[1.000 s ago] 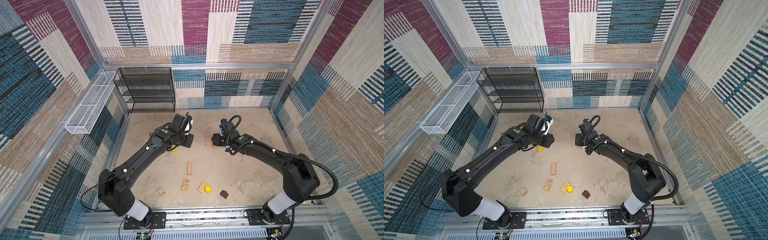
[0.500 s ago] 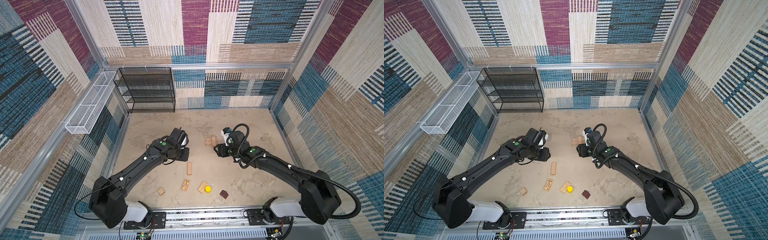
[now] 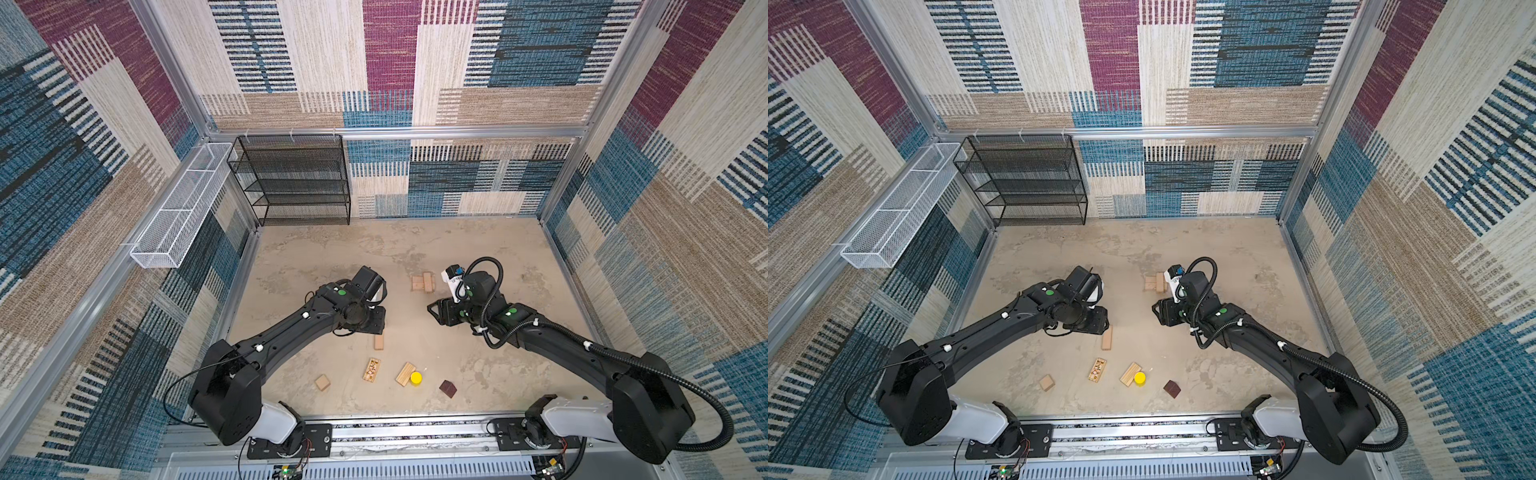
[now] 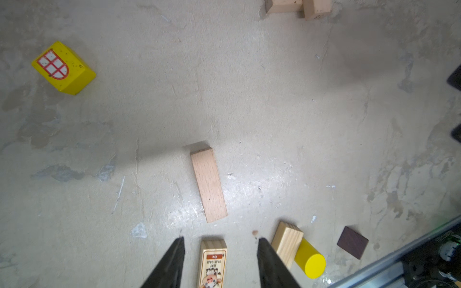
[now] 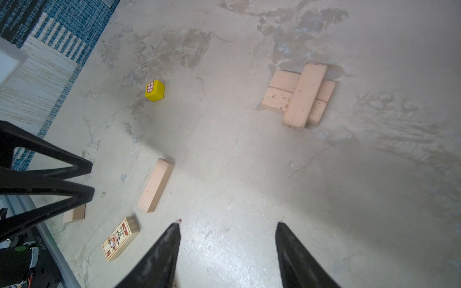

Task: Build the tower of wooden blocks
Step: 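Raise the right gripper off the stack while the left gripper approaches the long block, then lower the open left gripper over the long plain block lying near the printed block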

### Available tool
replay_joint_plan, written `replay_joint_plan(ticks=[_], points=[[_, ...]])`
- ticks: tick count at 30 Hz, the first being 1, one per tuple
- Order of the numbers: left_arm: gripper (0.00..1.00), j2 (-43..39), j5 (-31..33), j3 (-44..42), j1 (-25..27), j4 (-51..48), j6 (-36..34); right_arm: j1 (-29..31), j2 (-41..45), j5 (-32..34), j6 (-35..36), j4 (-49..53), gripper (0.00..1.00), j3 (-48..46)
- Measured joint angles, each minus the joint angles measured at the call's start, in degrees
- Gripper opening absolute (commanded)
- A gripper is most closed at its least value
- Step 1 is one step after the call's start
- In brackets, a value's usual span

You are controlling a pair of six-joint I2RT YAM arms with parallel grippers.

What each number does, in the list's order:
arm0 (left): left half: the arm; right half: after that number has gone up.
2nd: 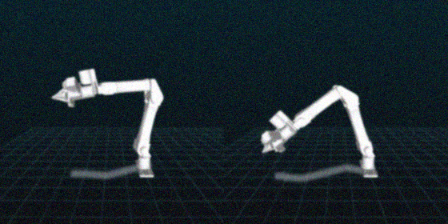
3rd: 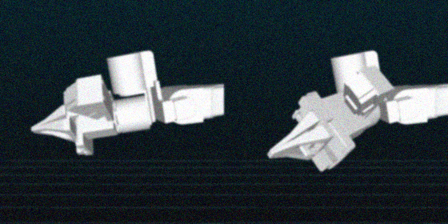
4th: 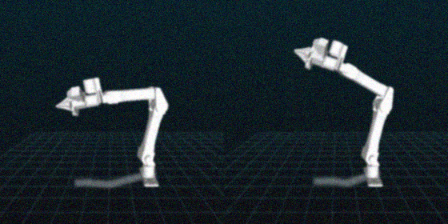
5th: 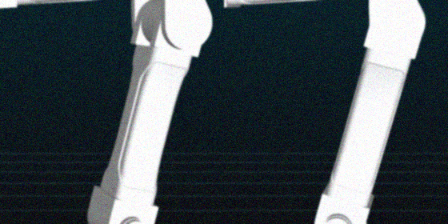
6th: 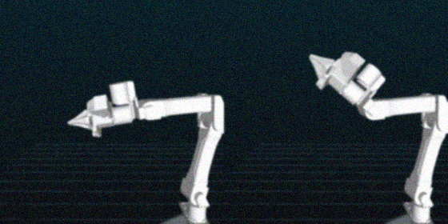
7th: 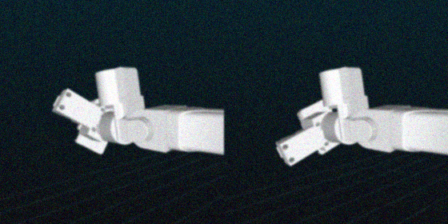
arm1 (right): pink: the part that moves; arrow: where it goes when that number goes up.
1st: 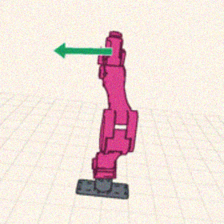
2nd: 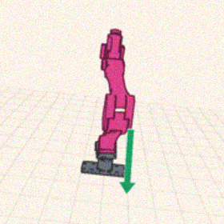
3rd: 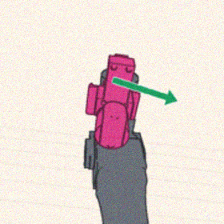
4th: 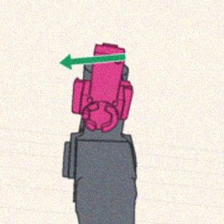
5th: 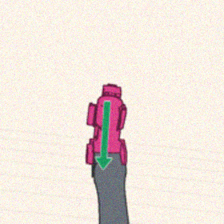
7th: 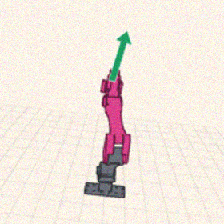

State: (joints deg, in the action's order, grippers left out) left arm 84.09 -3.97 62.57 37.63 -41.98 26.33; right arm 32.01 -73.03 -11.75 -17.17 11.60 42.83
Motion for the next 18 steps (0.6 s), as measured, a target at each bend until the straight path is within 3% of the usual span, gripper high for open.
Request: replay_joint_plan(ticks=[5, 10, 18], points=[[0.57, 1.38, 0.31, -0.39, 0.35, 0.00, 0.04, 0.00, 0.57, -0.13, -0.20, 0.09, 0.64, -0.35], [0.50, 2.45, 0.68, -1.31, 1.01, 0.07, 0.46, 0.00, -0.22, -0.13, -0.24, 0.24, 0.64, 0.50], [0.48, 2.97, 1.29, -2.97, 1.95, 0.22, 0.76, 0.00, -2.27, -0.17, -1.03, 0.28, 0.64, 1.16]])
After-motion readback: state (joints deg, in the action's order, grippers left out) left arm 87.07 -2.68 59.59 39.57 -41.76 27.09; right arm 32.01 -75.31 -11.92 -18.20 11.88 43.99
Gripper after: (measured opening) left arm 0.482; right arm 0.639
